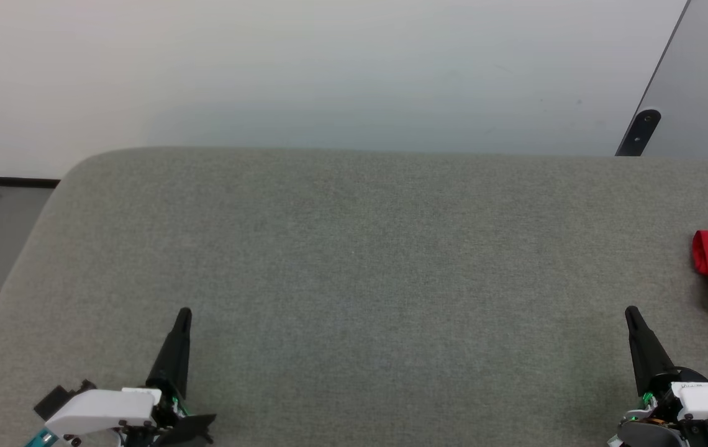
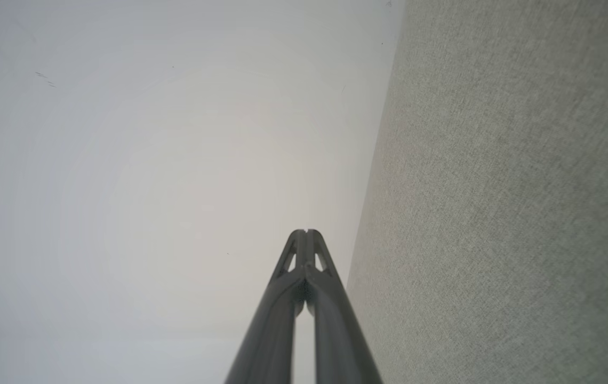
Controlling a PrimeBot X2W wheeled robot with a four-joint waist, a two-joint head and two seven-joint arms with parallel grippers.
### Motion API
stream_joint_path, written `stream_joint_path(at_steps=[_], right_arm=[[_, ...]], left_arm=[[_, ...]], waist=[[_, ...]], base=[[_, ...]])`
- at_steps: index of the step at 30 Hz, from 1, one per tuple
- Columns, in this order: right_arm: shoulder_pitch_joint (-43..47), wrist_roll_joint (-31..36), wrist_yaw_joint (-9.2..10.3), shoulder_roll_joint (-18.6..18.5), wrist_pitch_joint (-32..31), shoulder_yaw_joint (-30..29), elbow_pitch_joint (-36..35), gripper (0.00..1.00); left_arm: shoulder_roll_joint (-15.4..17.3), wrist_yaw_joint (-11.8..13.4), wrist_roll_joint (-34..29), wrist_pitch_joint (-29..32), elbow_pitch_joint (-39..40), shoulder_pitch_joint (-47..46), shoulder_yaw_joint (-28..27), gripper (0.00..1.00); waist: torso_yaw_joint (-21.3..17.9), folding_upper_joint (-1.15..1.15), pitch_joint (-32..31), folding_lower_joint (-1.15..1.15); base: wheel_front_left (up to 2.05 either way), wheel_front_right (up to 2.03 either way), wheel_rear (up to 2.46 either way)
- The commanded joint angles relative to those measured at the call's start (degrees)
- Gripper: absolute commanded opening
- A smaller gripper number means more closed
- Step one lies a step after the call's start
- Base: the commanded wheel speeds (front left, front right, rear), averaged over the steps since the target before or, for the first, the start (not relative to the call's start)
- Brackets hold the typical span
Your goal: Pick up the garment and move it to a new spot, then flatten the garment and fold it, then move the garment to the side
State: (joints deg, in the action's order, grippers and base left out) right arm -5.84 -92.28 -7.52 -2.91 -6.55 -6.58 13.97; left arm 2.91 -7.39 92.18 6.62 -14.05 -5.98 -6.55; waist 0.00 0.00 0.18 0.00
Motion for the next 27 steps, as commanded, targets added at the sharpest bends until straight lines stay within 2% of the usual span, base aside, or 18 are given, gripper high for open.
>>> stream_joint_path(at_steps=[1,27], right_arm=[[-0.75,-0.22,0.06,0.14,-0.19,-0.08,0.11,0.0],[-0.75,-0.23,0.06,0.13,-0.18,-0.06,0.1,0.0]], left_arm=[[-0.05,-0.18,0.34,0.12,-0.08,-0.55,-0.14,0.0],[-0.05,-0.18,0.33,0.13,-0.08,-0.54,-0.15,0.0]], waist=[[0.0,0.0,0.0,0.0],[0.0,0.0,0.0,0.0]], base=[[0.0,0.0,0.0],[0.0,0.0,0.0]])
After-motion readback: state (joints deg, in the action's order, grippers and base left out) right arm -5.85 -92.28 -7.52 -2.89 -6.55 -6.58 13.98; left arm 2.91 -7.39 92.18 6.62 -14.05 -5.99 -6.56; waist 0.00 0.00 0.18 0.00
